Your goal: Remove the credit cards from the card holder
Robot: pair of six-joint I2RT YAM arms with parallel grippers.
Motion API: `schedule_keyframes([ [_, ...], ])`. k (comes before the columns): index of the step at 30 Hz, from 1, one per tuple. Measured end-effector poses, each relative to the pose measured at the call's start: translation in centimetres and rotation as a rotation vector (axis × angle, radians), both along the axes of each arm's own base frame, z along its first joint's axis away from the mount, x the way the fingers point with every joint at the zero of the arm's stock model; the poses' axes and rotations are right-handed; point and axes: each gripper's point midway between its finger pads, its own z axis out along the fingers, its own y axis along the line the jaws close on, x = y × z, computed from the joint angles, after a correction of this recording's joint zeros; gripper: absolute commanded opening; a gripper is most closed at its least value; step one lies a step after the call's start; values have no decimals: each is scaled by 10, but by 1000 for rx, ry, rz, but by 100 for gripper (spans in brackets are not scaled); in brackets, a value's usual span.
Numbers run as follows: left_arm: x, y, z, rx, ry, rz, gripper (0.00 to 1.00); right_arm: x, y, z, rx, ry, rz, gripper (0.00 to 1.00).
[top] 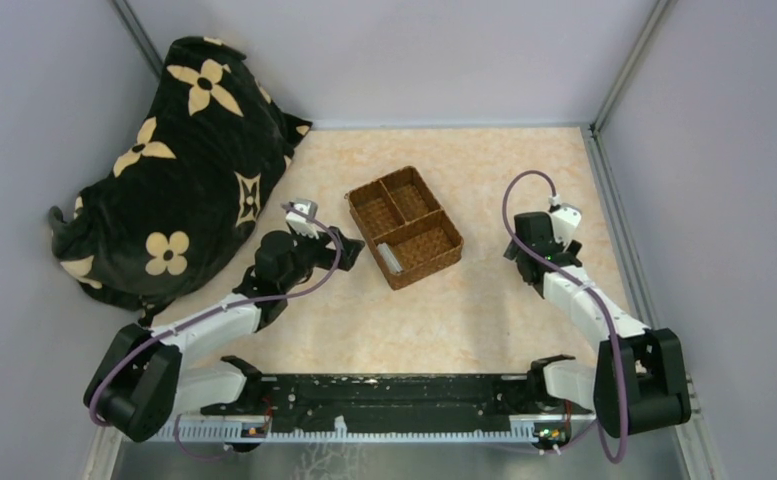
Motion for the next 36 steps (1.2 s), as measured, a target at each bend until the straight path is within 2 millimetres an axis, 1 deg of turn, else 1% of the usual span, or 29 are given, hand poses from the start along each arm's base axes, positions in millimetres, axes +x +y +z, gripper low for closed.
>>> schedule_keyframes([
  [1, -1, -4, 0, -7, 1, -23, 95, 3, 1, 2, 1, -5, 0, 81],
  [3, -5, -12, -5, -14, 14, -68, 90, 6, 1, 2, 1, 1, 0, 82],
  [5, -8, -20, -9, -24, 28, -113, 84, 7, 2, -4, 3, 16, 1, 82],
  [7, -12, -29, -13, -39, 38, -161, 82, 6, 5, -10, 15, 37, 7, 82],
  [11, -22, -45, -19, -58, 58, -234, 81, 6, 8, -13, 32, 43, 12, 79],
  [14, -31, -57, -17, -73, 58, -288, 82, 6, 8, -13, 31, 43, 12, 79],
  [16, -34, -61, -14, -78, 48, -305, 83, 5, 7, -16, 26, 55, 8, 79],
  [18, -35, -61, -12, -73, 39, -309, 83, 3, 4, -24, 17, 87, -3, 78],
  [22, -35, -58, -2, -63, -5, -306, 84, -4, -6, -46, 19, 169, -41, 59],
  [23, -35, -57, 0, -61, -15, -306, 84, -5, -8, -50, 23, 189, -48, 50],
  [26, -34, -55, 4, -52, -37, -301, 84, 4, -7, -50, 43, 188, -53, 21],
  [28, -34, -54, 3, -42, -37, -298, 84, 5, -4, -52, 60, 195, -42, 7],
  [29, -34, -54, 2, -39, -35, -297, 84, 6, -2, -53, 68, 193, -37, 1],
  [33, -34, -54, -1, -31, -30, -298, 84, 6, 4, -53, 99, 183, -16, 0],
  [36, -34, -54, -2, -28, -27, -299, 84, -5, 13, -53, 153, 161, 17, 0],
])
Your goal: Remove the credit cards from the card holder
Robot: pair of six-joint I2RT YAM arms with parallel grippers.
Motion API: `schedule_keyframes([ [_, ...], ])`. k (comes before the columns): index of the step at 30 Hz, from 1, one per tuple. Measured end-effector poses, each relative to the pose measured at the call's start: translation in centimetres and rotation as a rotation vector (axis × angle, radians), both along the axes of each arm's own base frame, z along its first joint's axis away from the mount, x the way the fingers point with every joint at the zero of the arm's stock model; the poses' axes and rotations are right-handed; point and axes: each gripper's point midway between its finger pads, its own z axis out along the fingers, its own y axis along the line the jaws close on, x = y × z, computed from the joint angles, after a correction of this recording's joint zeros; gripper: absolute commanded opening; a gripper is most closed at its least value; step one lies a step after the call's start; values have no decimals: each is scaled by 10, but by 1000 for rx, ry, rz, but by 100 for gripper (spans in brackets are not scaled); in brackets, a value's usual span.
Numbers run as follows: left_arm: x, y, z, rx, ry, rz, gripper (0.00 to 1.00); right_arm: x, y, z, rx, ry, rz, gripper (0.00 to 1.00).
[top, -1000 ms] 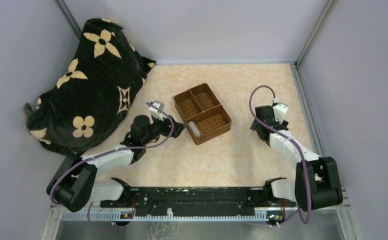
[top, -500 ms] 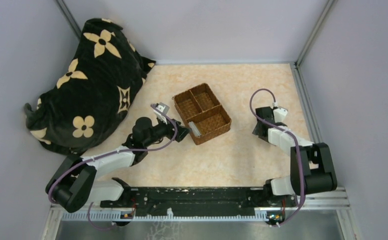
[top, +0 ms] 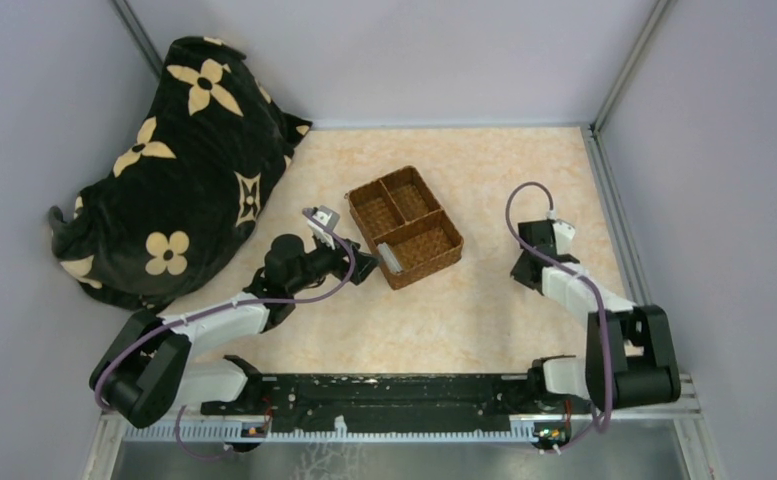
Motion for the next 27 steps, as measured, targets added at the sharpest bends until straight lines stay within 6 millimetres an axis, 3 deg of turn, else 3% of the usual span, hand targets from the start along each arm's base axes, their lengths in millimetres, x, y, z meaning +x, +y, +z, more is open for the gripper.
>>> schedule_keyframes([
  [5, 0, 0, -2, 5, 4, -1, 84, -17, 29, 20, 81, -66, 93, 0],
  [8, 0, 0, -3, 9, 5, -1, 84, -20, 61, 34, 117, -112, 195, 55],
  [10, 0, 1, -4, 13, 4, -1, 84, -23, 78, 38, 142, -121, 236, 63],
  [13, 2, 2, -4, 18, -1, 11, 84, -27, 97, 40, 166, -119, 300, 55],
  [18, 5, 7, -5, 26, -4, 45, 87, -30, 123, 33, 173, -86, 366, 16],
  [27, 8, 10, -3, 28, -12, 68, 89, -22, 162, 12, 168, -28, 445, 5],
])
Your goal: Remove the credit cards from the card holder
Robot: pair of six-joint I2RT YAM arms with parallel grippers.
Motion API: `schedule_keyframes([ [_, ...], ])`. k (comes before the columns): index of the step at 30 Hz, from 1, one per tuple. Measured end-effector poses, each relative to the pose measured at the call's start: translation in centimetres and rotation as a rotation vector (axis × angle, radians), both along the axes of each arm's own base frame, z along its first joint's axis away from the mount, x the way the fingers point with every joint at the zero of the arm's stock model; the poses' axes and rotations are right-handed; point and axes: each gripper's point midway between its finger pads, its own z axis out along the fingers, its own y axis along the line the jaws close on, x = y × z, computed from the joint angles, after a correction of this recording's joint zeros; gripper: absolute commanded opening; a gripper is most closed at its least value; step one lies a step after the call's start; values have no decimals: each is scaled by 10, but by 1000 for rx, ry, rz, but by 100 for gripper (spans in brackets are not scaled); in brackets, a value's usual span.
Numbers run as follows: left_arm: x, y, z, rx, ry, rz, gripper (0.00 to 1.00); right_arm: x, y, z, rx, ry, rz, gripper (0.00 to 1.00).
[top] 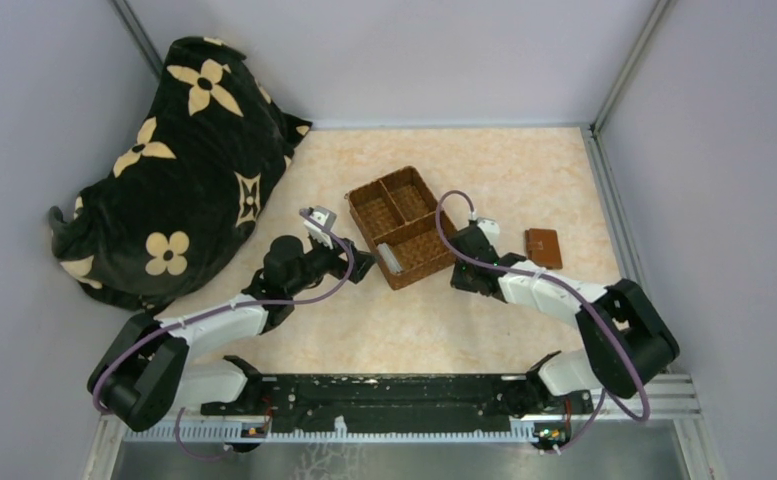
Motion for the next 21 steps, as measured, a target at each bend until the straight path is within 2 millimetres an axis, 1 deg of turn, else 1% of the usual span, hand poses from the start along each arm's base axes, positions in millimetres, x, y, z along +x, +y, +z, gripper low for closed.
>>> schedule_keyframes([
  [10, 2, 4, 1, 10, -8, 18, 90, 25, 32, -8, 4, 0, 29, 2],
  [21, 3, 7, -2, 26, -4, 36, 91, 46, 51, -9, 7, -6, 40, 0],
])
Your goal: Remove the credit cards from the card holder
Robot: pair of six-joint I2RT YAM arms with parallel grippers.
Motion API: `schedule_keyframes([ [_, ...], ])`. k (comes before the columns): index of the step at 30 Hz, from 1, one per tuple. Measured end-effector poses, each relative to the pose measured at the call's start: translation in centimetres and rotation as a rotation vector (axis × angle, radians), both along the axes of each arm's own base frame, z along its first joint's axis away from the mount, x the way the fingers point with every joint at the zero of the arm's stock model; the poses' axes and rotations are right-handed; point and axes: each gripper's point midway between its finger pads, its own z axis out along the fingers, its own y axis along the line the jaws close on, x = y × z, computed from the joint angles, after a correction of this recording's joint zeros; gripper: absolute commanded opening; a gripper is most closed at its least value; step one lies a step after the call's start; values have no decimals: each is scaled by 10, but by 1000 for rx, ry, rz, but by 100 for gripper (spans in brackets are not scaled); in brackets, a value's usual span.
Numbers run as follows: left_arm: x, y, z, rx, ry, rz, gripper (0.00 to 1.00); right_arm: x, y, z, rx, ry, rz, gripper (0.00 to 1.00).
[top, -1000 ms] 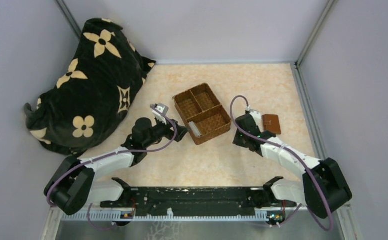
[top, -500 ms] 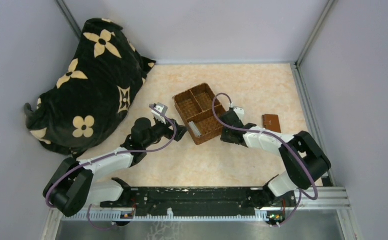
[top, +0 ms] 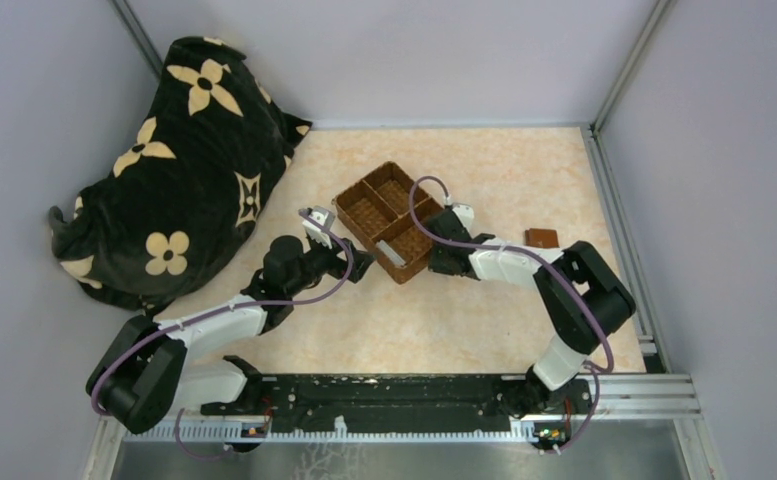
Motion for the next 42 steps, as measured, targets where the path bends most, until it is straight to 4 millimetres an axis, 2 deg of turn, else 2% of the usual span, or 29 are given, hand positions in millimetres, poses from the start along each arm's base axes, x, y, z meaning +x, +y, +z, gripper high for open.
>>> schedule_keyframes([
  [11, 0, 2, -3, 10, 5, 8, 91, 26, 33, 1, 9, -14, 42, 0],
  [28, 3, 5, -4, 20, 5, 30, 91, 41, 99, 6, 49, -18, 147, 0],
  [34, 5, 10, -5, 22, -3, 60, 99, 40, 102, 17, 69, -32, 160, 0],
  [36, 6, 15, -7, 25, -6, 89, 99, 34, 94, 28, 66, -46, 160, 11],
  [40, 7, 24, -13, 32, -12, 133, 99, 15, 61, 63, 72, -100, 132, 50],
  [42, 7, 24, -13, 30, -15, 132, 99, 10, 42, 81, 81, -137, 105, 62],
])
